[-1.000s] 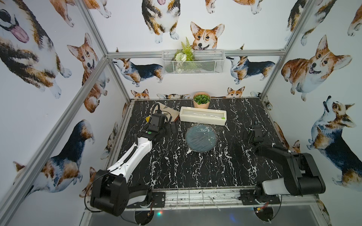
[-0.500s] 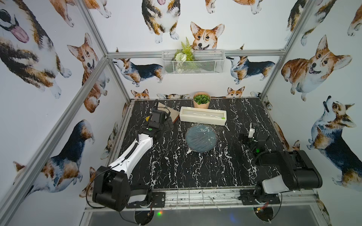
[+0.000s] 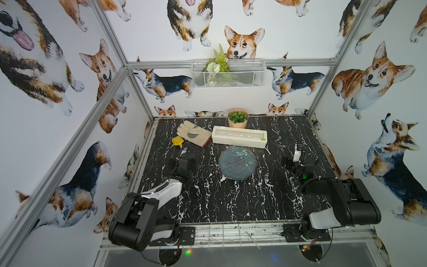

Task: Wrap the plate with plastic wrap
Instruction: Reset both arms

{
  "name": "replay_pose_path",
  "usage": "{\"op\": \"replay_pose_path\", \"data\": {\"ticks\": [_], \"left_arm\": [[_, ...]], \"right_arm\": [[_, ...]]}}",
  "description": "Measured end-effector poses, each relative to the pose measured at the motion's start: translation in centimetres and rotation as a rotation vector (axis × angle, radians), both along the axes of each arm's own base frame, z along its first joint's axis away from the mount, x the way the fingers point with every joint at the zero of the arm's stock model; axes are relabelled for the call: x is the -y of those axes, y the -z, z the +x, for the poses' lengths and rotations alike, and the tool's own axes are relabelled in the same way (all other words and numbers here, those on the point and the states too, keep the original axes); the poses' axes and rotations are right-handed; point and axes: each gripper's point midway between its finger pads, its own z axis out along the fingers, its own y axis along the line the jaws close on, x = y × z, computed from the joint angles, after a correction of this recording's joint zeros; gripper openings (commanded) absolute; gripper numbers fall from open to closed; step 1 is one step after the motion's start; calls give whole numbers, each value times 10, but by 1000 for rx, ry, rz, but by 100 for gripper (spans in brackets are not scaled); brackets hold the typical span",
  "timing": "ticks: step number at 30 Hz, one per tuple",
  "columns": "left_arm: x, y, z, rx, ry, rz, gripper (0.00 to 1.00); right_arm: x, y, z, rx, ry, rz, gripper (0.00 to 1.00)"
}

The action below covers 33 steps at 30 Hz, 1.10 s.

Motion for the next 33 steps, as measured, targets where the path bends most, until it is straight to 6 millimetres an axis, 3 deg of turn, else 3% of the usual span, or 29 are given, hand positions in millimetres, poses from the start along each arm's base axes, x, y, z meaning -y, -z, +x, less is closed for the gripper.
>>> {"op": "replay_pose_path", "data": {"ticks": [4, 7, 12, 18, 33], "left_arm": [[-4, 14, -4, 40, 15, -32, 100], [-12, 12, 3, 110, 14, -61, 100], [-23, 33, 14, 120, -2, -78, 100], [-21, 15, 30, 180, 19, -121, 100], [-17, 14, 33, 182, 40, -140, 100]], "right_arm": [[0, 0, 0, 0, 0, 0, 100], [0, 0, 0, 0, 0, 0, 100], [0, 0, 0, 0, 0, 0, 100], [0, 0, 0, -1, 0, 0, 100], [0, 0, 0, -1, 0, 0, 100]]}}
